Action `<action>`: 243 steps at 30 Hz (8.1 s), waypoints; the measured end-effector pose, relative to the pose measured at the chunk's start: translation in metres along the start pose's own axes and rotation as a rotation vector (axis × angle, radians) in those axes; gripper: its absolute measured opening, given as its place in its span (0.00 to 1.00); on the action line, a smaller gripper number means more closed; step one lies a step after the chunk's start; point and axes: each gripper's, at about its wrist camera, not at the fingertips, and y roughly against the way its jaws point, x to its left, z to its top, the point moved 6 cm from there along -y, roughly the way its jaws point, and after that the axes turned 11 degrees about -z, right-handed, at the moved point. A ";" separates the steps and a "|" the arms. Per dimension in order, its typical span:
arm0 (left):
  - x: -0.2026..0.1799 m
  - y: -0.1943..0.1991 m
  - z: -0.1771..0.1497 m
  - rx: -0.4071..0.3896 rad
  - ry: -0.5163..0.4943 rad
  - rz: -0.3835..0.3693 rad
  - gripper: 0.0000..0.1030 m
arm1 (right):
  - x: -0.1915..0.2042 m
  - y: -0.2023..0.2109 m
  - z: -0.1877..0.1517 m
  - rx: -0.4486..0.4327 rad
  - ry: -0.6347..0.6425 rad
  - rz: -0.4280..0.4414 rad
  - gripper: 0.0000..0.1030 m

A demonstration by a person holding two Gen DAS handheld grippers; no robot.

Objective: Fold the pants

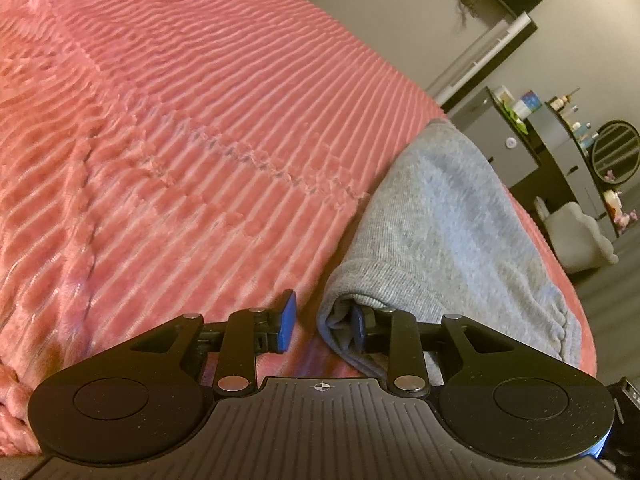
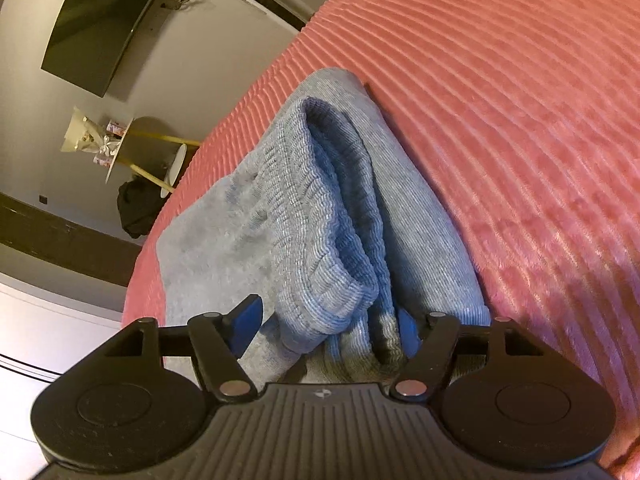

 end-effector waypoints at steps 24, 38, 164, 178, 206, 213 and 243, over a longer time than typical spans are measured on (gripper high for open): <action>-0.009 0.008 -0.009 0.051 -0.045 -0.037 0.50 | 0.017 0.020 0.007 -0.059 -0.024 0.087 0.39; -0.053 0.010 -0.040 0.106 -0.287 -0.084 0.65 | 0.063 0.093 0.023 -0.182 0.085 0.254 0.38; -0.098 -0.033 0.011 0.049 -0.228 -0.094 0.71 | -0.031 0.085 0.082 -0.194 0.051 0.121 0.76; -0.089 -0.044 -0.019 0.099 0.042 -0.287 0.71 | -0.031 0.045 0.070 -0.162 -0.147 0.073 0.42; -0.053 -0.052 0.004 0.073 0.077 -0.251 0.19 | 0.004 0.064 0.045 -0.382 -0.028 0.007 0.19; -0.059 -0.052 -0.007 0.082 -0.083 -0.146 0.27 | -0.011 0.036 0.035 -0.358 0.114 -0.171 0.19; -0.114 -0.069 -0.013 0.078 -0.553 0.104 0.44 | 0.027 0.028 0.039 -0.483 0.608 -0.463 0.63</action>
